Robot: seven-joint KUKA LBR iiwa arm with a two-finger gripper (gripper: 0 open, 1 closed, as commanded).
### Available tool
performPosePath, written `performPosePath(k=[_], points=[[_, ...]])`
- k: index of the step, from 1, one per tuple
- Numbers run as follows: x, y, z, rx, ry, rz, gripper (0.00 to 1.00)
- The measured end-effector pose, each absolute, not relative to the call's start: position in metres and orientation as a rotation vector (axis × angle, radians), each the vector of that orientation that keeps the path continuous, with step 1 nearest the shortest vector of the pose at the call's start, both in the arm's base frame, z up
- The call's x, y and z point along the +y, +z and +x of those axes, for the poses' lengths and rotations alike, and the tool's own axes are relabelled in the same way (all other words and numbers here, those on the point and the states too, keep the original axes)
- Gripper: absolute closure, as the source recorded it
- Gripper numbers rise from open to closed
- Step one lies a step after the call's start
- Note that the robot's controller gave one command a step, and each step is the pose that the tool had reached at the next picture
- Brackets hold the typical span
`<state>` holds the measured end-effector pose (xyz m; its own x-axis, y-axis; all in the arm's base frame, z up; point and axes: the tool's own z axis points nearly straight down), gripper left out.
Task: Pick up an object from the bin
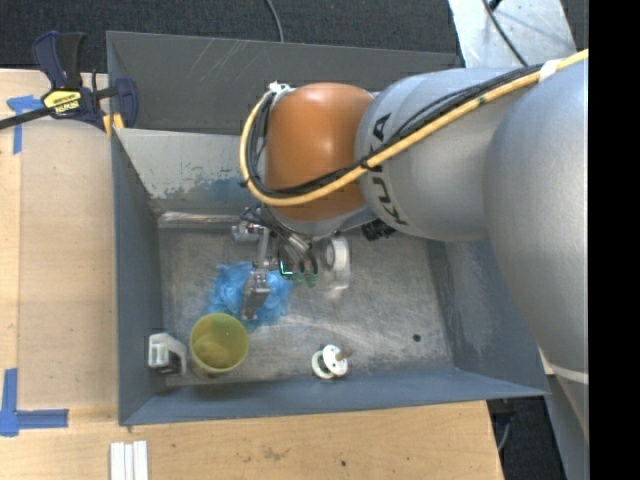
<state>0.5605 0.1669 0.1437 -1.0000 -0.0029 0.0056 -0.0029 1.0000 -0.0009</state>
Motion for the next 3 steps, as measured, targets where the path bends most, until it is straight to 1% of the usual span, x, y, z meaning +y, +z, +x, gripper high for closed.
performPosePath(k=[1,2,3], points=[[0.167,0.148,0.563,-3.144,-0.002,0.001,0.00],[0.158,0.076,0.570,-3.143,-0.003,0.079,0.00],[0.152,0.134,0.569,-3.139,0.001,0.077,0.00]])
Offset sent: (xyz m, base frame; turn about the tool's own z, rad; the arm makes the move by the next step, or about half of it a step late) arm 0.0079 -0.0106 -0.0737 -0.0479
